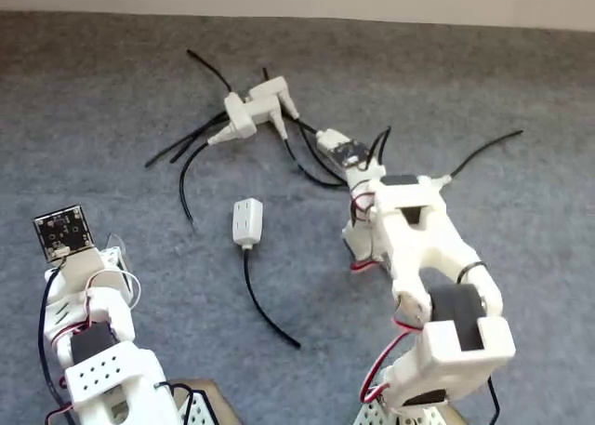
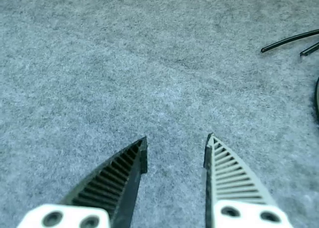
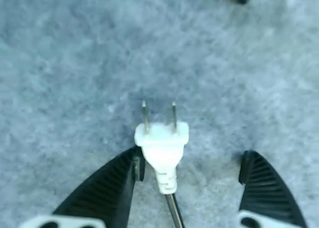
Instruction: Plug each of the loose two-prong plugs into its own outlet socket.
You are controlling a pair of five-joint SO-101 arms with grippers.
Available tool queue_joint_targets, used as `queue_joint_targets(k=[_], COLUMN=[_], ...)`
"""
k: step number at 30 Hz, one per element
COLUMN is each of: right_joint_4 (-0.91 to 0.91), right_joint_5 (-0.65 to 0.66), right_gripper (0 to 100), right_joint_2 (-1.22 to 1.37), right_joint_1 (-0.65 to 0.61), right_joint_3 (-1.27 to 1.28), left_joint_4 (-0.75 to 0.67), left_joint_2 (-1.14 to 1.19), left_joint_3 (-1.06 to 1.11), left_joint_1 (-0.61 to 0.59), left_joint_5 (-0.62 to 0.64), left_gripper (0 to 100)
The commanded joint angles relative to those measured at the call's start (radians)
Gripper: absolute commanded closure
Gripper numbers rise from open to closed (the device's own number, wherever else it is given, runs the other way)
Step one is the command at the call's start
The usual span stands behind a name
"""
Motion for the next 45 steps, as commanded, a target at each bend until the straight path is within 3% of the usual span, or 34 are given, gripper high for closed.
queue_joint_targets(k=[1, 8, 17, 31, 35, 39, 45], right_joint_4=[0.031, 0.143, 0.202, 0.232, 0.159, 0.157, 0.300], right_joint_5=[0.005, 0.005, 0.017, 0.338, 0.419, 0.431, 0.428], right_gripper=[69.8, 69.8, 69.8, 69.8, 69.8, 69.8, 69.8], right_joint_2=[0.042, 0.045, 0.042, 0.047, 0.045, 0.039, 0.039], right_joint_1=[0.101, 0.252, 0.338, 0.688, 0.771, 0.766, 0.581], right_joint_3=[-0.151, -0.314, -0.366, -0.415, -0.415, -0.415, -0.417], left_joint_4=[-0.012, -0.012, -0.012, -0.017, -0.017, -0.017, -0.017], left_joint_2=[-0.013, -0.013, -0.013, -0.013, -0.013, -0.013, -0.013], left_joint_3=[-0.004, -0.004, -0.004, 0.007, 0.007, 0.008, 0.008], left_joint_1=[0.022, 0.022, 0.022, 0.085, 0.085, 0.085, 0.081], left_joint_5=[-0.006, -0.006, -0.006, -0.009, -0.009, -0.009, -0.009], left_gripper=[80, 80, 80, 80, 80, 80, 80])
